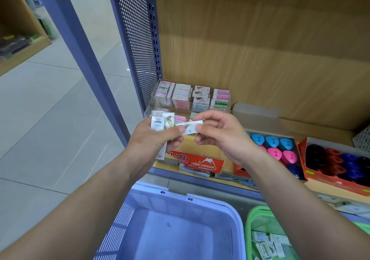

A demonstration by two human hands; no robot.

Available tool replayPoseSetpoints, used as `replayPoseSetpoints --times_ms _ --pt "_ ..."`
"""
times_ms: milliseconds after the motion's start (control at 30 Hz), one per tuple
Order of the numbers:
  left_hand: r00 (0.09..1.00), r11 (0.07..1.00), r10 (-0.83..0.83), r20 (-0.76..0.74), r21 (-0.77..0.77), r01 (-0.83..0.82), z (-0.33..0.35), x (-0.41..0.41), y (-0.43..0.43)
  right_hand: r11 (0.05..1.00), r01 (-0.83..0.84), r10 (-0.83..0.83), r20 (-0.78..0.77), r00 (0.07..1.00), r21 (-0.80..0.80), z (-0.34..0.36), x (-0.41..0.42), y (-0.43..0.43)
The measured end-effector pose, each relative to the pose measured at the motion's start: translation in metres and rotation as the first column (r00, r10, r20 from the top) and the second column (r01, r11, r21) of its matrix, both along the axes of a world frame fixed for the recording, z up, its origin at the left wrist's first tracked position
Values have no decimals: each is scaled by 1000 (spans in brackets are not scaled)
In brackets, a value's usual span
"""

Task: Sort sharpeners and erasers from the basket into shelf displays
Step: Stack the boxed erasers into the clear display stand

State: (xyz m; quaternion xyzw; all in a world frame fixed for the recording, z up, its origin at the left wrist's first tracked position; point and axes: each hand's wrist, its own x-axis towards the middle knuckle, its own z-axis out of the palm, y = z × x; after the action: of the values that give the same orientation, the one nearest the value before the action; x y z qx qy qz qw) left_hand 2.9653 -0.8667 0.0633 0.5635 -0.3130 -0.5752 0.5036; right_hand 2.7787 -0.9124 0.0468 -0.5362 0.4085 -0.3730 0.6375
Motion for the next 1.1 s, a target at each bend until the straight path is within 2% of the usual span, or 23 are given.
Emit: replayPoseSetpoints --times_ms 300,400,500,567,700,833,933,1033,1100 --pt "992 994 13 127 105 -26 -18 10 -3 946 267 -282 61 958 182 -27 -38 -19" --pt "990 994 -11 144 109 -5 -23 7 -4 912 395 -374 -169 912 114 -40 -55 -33" --pt "983 993 -47 175 119 26 -27 3 -5 910 411 -393 -407 824 -47 -55 -64 -54" --pt "976 990 -80 204 133 53 -29 -1 -6 917 358 -394 -527 753 -175 -64 -64 -69" --pt "960 984 -127 251 155 90 -33 -7 -7 930 121 -344 -702 624 -348 -77 -57 -99" --pt "947 981 -150 284 160 107 -37 -10 -9 929 -70 -285 -826 486 -362 -90 -52 -123" --pt "948 979 -159 277 170 115 -40 -10 -10 903 -240 -266 -904 334 -355 -93 -50 -130" --pt "946 975 -182 268 173 138 -39 -10 -11 884 -302 -310 -931 193 -357 -96 -48 -131" --pt "946 974 -193 261 165 153 -37 -11 -10 889 -308 -308 -940 147 -340 -95 -46 -126"
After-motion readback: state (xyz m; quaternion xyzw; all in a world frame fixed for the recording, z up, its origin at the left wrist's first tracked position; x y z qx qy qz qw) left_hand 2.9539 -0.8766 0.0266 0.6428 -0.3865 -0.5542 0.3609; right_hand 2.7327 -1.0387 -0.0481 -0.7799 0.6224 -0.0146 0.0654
